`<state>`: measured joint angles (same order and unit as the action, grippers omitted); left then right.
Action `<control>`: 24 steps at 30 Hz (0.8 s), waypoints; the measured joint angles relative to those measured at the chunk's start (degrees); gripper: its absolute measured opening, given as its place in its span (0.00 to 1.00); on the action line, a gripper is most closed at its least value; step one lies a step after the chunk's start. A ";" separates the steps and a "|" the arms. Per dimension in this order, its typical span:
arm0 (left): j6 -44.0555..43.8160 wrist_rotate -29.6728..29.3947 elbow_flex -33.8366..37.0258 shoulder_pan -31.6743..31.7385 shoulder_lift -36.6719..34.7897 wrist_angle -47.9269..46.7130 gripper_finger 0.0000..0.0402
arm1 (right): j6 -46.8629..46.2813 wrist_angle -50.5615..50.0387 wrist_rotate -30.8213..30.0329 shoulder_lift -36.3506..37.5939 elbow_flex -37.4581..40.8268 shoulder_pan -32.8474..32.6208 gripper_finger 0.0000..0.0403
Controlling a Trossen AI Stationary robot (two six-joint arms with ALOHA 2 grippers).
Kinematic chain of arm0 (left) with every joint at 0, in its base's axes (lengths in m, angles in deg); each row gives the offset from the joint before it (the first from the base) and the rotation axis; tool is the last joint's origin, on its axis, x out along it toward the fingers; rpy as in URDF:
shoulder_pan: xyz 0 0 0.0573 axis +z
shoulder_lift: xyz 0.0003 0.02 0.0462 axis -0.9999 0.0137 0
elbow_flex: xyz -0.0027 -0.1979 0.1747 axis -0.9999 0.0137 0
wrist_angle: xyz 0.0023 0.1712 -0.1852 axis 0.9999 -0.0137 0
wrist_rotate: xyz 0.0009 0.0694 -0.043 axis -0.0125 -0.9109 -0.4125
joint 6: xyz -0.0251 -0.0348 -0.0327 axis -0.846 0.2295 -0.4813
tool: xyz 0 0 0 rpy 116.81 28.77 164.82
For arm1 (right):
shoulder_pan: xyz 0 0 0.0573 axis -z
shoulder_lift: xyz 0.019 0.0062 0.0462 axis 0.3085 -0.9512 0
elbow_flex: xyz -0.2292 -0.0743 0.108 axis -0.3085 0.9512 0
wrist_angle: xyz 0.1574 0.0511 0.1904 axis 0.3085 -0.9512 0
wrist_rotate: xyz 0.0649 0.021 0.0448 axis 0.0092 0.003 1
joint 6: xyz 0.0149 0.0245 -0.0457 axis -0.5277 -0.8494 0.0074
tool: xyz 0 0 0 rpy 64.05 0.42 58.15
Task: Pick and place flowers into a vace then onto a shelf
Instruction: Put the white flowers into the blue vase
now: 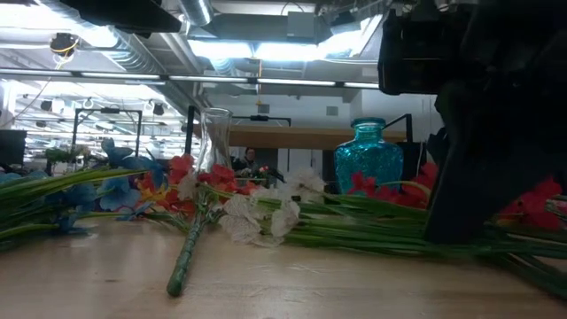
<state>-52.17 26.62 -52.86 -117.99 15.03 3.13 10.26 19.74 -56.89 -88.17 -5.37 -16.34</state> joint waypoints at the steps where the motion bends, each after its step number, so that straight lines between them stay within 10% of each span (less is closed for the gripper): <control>1: 0.01 0.00 0.00 0.00 0.01 0.00 0.01 | -0.04 -0.09 -0.02 0.00 0.02 0.02 0.32; 10: -0.01 0.02 0.00 -0.02 0.01 0.00 0.01 | -0.48 -0.08 0.36 0.48 0.13 0.13 0.03; 24: -0.01 0.04 0.00 -0.02 0.01 -0.02 0.01 | -1.57 -5.35 0.47 8.25 0.09 0.07 0.02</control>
<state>-52.19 26.67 -52.86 -118.01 15.04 3.11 8.69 14.39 -56.42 -79.92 -5.28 -16.27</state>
